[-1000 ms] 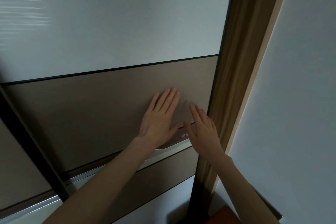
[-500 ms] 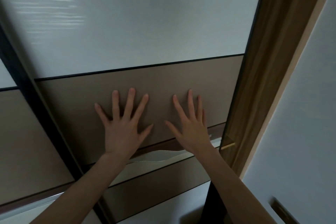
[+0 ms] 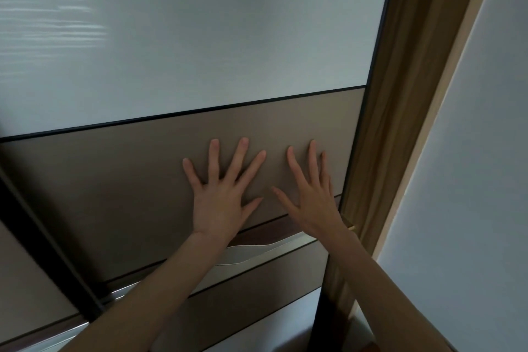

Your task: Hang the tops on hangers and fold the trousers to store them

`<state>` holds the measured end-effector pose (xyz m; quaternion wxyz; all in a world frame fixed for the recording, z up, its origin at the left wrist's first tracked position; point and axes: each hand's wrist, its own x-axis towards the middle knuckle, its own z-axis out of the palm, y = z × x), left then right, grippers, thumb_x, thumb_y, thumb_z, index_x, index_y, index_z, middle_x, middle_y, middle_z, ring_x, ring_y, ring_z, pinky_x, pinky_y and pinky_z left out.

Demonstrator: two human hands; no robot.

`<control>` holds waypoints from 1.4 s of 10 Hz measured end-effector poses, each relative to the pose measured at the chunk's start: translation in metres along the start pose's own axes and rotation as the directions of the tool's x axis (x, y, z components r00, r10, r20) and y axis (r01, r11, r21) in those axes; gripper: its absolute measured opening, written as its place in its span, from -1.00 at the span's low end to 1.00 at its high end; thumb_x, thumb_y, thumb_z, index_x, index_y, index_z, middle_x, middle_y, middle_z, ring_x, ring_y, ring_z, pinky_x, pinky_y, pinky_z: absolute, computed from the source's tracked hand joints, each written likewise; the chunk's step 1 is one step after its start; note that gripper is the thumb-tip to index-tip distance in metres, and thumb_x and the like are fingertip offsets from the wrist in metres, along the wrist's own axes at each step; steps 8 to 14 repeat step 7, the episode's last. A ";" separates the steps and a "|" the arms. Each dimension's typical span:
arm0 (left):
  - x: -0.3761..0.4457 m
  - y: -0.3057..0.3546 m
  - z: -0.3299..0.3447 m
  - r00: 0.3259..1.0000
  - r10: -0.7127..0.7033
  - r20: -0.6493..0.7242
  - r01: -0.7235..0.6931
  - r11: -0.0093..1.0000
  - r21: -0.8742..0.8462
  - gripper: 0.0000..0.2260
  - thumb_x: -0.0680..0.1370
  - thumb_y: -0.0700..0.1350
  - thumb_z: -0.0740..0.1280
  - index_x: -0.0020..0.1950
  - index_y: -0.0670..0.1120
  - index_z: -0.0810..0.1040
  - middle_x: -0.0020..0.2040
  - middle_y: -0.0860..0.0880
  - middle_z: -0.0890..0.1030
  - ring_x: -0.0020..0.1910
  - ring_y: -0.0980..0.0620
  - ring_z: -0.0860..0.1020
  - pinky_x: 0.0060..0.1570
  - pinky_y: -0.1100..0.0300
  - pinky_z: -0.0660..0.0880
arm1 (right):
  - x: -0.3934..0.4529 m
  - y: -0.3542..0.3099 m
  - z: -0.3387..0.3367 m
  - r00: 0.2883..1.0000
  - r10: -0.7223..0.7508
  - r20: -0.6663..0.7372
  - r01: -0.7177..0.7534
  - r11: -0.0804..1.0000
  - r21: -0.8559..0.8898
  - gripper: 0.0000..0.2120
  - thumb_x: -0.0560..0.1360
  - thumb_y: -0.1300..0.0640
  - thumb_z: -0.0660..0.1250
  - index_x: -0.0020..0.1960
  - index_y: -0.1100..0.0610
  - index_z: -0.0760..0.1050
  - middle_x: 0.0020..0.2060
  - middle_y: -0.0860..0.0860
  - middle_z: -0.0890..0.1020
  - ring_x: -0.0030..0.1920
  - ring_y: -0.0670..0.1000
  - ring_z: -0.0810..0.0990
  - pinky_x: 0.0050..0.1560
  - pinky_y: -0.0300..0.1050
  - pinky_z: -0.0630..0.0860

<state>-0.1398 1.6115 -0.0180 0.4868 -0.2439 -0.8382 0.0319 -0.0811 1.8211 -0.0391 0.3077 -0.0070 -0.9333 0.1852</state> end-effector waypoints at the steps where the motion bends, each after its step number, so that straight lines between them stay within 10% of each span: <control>1: 0.000 0.002 -0.004 1.000 0.002 0.021 -0.001 1.000 -0.012 -0.09 0.46 0.36 0.41 0.69 0.21 0.04 0.72 0.01 -0.07 0.65 -0.33 -0.23 0.38 -0.55 -0.39 | -0.001 -0.002 -0.001 1.000 -0.001 0.013 0.001 1.000 0.015 -0.21 0.60 -0.48 0.02 0.67 -0.27 -0.27 0.66 -0.05 -0.37 0.65 0.22 -0.37 0.62 0.36 -0.07; 7: -0.058 -0.068 -0.084 0.990 0.122 0.077 -0.067 0.861 -0.504 -0.34 0.65 0.15 0.21 0.68 -0.12 0.17 0.67 -0.09 0.20 0.68 -0.08 0.07 0.62 -0.16 0.09 | -0.083 -0.092 -0.056 0.991 0.127 -0.033 -0.131 0.972 -0.195 -0.25 0.66 -0.42 -0.02 0.71 -0.10 -0.14 0.70 -0.12 -0.08 0.68 -0.06 -0.23 0.68 0.16 -0.14; 14: -0.058 -0.068 -0.084 0.990 0.122 0.077 -0.067 0.861 -0.504 -0.34 0.65 0.15 0.21 0.68 -0.12 0.17 0.67 -0.09 0.20 0.68 -0.08 0.07 0.62 -0.16 0.09 | -0.083 -0.092 -0.056 0.991 0.127 -0.033 -0.131 0.972 -0.195 -0.25 0.66 -0.42 -0.02 0.71 -0.10 -0.14 0.70 -0.12 -0.08 0.68 -0.06 -0.23 0.68 0.16 -0.14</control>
